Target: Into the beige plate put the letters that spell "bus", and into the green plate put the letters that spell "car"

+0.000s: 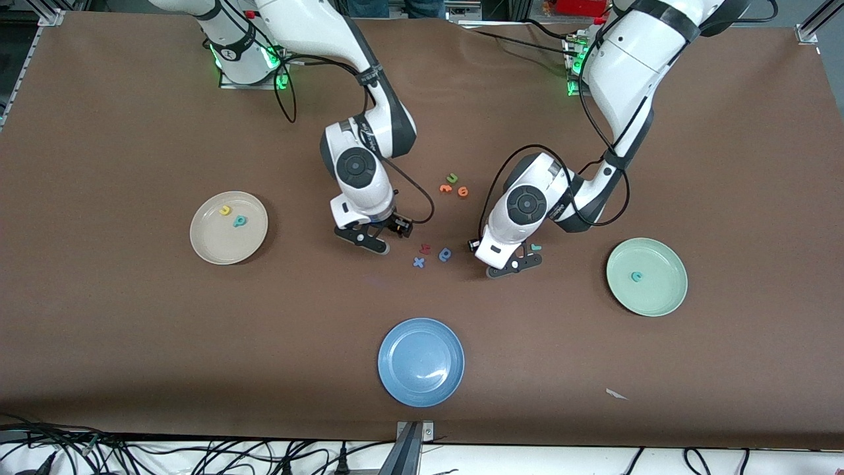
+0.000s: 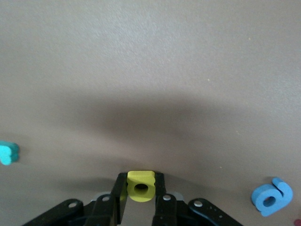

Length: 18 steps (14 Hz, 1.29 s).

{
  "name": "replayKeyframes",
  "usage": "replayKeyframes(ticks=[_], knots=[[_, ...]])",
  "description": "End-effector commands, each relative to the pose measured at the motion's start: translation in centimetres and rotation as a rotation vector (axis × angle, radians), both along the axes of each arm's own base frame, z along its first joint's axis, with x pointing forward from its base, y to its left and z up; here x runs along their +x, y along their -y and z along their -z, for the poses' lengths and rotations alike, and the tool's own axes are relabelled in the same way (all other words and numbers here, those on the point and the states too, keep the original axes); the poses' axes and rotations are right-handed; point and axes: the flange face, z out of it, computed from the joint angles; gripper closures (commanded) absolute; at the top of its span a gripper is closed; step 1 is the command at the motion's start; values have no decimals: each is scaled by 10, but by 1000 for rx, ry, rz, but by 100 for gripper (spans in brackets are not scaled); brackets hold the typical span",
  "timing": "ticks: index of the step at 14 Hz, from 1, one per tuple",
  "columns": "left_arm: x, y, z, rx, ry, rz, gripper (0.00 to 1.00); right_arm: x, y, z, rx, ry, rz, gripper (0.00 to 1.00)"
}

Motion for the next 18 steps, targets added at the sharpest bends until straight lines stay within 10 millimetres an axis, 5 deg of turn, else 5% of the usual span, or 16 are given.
replayKeyframes(ticks=[1, 3, 7, 10, 15, 18], knots=[[32, -29, -36, 66, -33, 81, 79, 4, -8, 4, 13, 15, 21, 35], [52, -58, -57, 81, -77, 154, 81, 3, -15, 6, 19, 23, 15, 34], [82, -159, -79, 44, -98, 355, 82, -9, -28, 16, 36, 25, -9, 36], [100, -246, -84, 64, -88, 450, 85, -11, -27, 21, 28, 18, -11, 54], [89, -309, -48, 119, 4, 553, 85, -20, -33, 28, 16, 13, -38, 97], [73, -333, -36, 130, 41, 557, 77, 5, -11, -7, 4, 27, -17, 98]])
